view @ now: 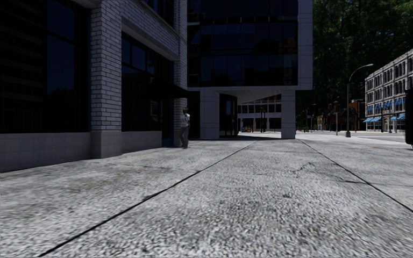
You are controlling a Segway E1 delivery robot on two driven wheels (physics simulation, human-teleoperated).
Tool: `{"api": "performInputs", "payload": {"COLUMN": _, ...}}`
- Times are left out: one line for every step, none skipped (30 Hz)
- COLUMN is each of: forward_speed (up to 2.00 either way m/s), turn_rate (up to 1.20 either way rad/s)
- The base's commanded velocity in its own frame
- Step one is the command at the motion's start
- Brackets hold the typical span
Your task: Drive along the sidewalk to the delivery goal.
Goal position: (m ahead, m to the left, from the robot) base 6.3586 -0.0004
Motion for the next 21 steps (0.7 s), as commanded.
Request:
{"api": "performInputs", "payload": {"forward_speed": 1.55, "turn_rate": 0.0}}
{"api": "performInputs", "payload": {"forward_speed": 1.55, "turn_rate": 0.0}}
{"api": "performInputs", "payload": {"forward_speed": 1.55, "turn_rate": 0.0}}
{"api": "performInputs", "payload": {"forward_speed": 1.55, "turn_rate": 0.0}}
{"api": "performInputs", "payload": {"forward_speed": 1.55, "turn_rate": 0.0}}
{"api": "performInputs", "payload": {"forward_speed": 1.55, "turn_rate": 0.0}}
{"api": "performInputs", "payload": {"forward_speed": 1.55, "turn_rate": 0.0}}
{"api": "performInputs", "payload": {"forward_speed": 1.55, "turn_rate": 0.0}}
{"api": "performInputs", "payload": {"forward_speed": 1.55, "turn_rate": 0.0}}
{"api": "performInputs", "payload": {"forward_speed": 1.55, "turn_rate": 0.0}}
{"api": "performInputs", "payload": {"forward_speed": 1.55, "turn_rate": 0.0}}
{"api": "performInputs", "payload": {"forward_speed": 1.55, "turn_rate": 0.0}}
{"api": "performInputs", "payload": {"forward_speed": 1.55, "turn_rate": 0.0}}
{"api": "performInputs", "payload": {"forward_speed": 1.55, "turn_rate": 0.0}}
{"api": "performInputs", "payload": {"forward_speed": 1.55, "turn_rate": 0.0}}
{"api": "performInputs", "payload": {"forward_speed": 1.55, "turn_rate": 0.0}}
{"api": "performInputs", "payload": {"forward_speed": 1.55, "turn_rate": 0.0}}
{"api": "performInputs", "payload": {"forward_speed": 1.55, "turn_rate": 0.0}}
{"api": "performInputs", "payload": {"forward_speed": 1.55, "turn_rate": 0.0}}
{"api": "performInputs", "payload": {"forward_speed": 1.55, "turn_rate": 0.0}}
{"api": "performInputs", "payload": {"forward_speed": 1.55, "turn_rate": 0.0}}
